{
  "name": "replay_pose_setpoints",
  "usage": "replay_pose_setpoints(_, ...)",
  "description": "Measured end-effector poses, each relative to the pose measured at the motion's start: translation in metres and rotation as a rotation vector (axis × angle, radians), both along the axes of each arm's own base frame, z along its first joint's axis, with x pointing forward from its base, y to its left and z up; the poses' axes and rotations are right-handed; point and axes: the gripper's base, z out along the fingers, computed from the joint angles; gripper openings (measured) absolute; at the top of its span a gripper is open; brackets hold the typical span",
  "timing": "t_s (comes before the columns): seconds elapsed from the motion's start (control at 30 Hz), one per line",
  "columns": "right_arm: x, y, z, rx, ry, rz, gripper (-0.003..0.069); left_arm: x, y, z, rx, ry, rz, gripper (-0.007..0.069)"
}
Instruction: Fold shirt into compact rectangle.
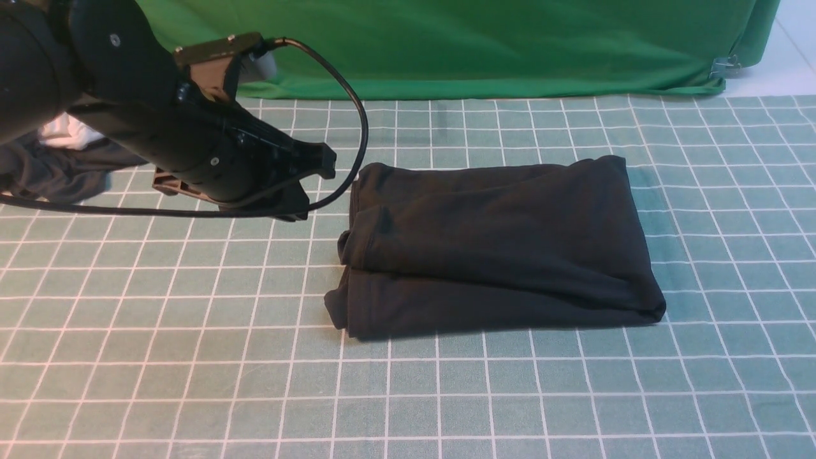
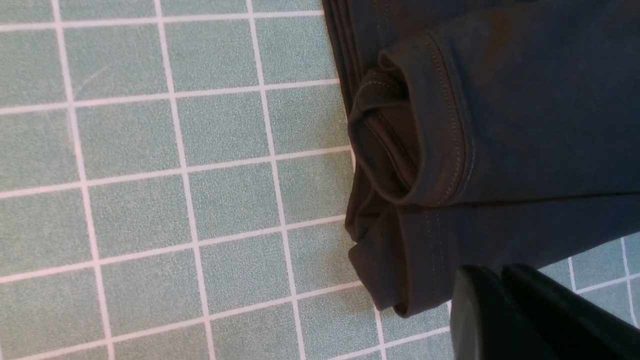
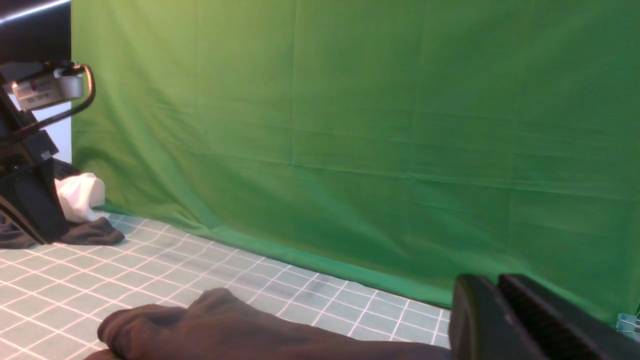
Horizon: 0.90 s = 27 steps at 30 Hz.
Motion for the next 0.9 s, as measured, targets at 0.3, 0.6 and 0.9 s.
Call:
replay_pose_setpoints(0.3, -0.004, 0.003, -0.005, -0.005, 0.015, 0.044, 0.0076, 0.001, 0.001, 0.0, 0.018, -0.015, -0.003, 0.0012)
replay_pose_setpoints(0.6, -0.021, -0.017, -0.027, -0.068, 0.2, -0.116, 0.0089, 0.001, 0.002, 0.0, 0.026, -0.018, -0.005, 0.0012)
replay_pose_setpoints(0.9, -0.029, -0.032, -0.051, -0.049, 0.212, -0.317, 0.0113, 0.001, 0.002, 0.0, 0.03, -0.02, -0.006, 0.0012)
